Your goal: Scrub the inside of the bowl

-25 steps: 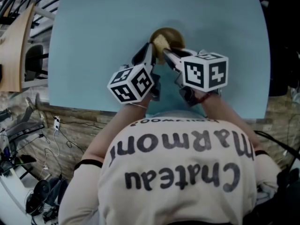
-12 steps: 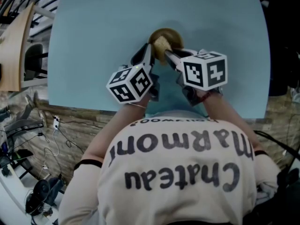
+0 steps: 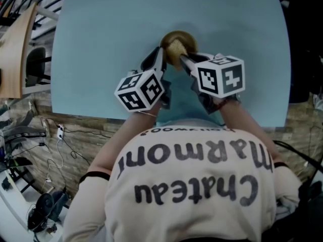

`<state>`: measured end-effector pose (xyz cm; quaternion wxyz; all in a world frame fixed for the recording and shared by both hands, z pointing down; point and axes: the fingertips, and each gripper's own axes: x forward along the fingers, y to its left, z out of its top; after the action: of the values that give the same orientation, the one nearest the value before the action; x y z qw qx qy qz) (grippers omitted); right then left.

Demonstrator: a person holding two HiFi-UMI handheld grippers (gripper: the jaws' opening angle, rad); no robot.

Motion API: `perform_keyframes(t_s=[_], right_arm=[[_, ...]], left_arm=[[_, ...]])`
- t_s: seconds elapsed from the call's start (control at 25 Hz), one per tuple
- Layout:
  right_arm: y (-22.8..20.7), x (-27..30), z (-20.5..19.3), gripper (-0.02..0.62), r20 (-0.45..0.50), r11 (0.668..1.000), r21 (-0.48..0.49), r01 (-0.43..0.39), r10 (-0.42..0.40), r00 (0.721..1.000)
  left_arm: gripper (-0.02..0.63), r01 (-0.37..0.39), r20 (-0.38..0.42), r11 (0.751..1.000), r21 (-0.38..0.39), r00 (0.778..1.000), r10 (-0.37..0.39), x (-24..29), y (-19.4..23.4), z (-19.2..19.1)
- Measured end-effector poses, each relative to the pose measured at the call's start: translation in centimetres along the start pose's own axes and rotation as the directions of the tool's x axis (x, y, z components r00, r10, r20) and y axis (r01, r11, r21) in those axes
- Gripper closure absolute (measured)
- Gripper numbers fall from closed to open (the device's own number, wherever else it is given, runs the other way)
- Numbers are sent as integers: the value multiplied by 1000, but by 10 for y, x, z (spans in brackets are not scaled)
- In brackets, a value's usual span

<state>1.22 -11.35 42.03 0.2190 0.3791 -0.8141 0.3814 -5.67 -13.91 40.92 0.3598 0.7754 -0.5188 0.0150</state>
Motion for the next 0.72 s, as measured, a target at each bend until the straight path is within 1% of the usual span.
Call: perform_keyframes(t_s=[0.28,0.4,0.72], right_arm=[[-8,0,-8,532,-31,999,-26,23,-24,999],[-10,0,-11,532,-41,999,-25,27,-28,999],[-14,-1,-14,532,-57,997,-60,39,-42,997]], left_arm=[[597,2,-11,1000,22,1000,-1,-1,1,-4],[597,0,-14,1000,26,1000,0,-2,1,-4],[597,0,-23,999,32,1000,1,-3,0,-7]])
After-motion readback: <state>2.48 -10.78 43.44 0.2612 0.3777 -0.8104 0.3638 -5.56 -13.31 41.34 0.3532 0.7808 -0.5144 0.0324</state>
